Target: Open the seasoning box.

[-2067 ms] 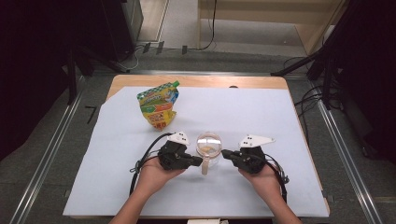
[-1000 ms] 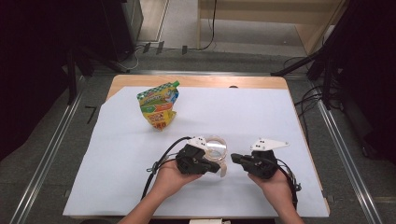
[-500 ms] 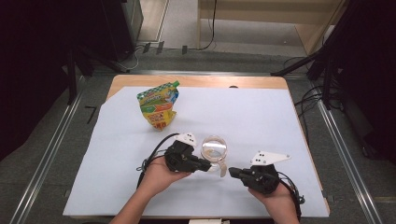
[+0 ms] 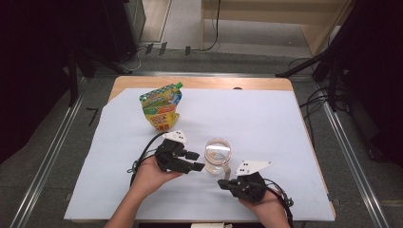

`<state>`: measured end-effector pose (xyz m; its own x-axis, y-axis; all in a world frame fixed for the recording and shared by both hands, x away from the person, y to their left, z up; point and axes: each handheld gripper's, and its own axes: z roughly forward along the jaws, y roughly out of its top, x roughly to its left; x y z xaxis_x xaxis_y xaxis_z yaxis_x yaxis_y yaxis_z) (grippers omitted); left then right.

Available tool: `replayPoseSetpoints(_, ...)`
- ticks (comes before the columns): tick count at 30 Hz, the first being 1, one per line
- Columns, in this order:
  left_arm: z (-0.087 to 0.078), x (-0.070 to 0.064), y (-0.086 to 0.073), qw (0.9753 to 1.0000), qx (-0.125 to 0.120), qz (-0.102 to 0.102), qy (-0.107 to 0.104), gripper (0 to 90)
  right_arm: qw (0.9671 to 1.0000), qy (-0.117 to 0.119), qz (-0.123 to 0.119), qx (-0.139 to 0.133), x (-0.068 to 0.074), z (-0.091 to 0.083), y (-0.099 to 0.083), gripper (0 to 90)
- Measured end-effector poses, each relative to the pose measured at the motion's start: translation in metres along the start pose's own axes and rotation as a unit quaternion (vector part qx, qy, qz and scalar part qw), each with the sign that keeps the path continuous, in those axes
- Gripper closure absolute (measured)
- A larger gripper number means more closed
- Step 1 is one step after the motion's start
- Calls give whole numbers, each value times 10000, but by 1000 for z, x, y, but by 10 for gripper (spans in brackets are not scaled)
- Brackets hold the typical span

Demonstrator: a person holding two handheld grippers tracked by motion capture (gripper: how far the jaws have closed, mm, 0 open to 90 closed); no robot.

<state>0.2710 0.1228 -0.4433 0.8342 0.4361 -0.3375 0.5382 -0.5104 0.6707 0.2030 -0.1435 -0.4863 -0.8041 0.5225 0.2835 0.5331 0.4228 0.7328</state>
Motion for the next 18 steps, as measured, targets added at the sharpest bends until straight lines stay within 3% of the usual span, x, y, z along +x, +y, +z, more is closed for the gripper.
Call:
replayPoseSetpoints(7, -1, 3, -1, 10000, -61, 29, 60, 471, 9999, -43, 134, -36, -11, 0, 0, 900)
replayPoseSetpoints(10, 1, 2, -1, 9999, -35, 79, 83, 471, 9999, -130, 58, -34, -10, 0, 0, 900)
replayPoseSetpoints(18, 7, 0, 1, 9999, -15, 143, 13, 460, 9997, -186, 147, -9, -18, -4, -1, 900)
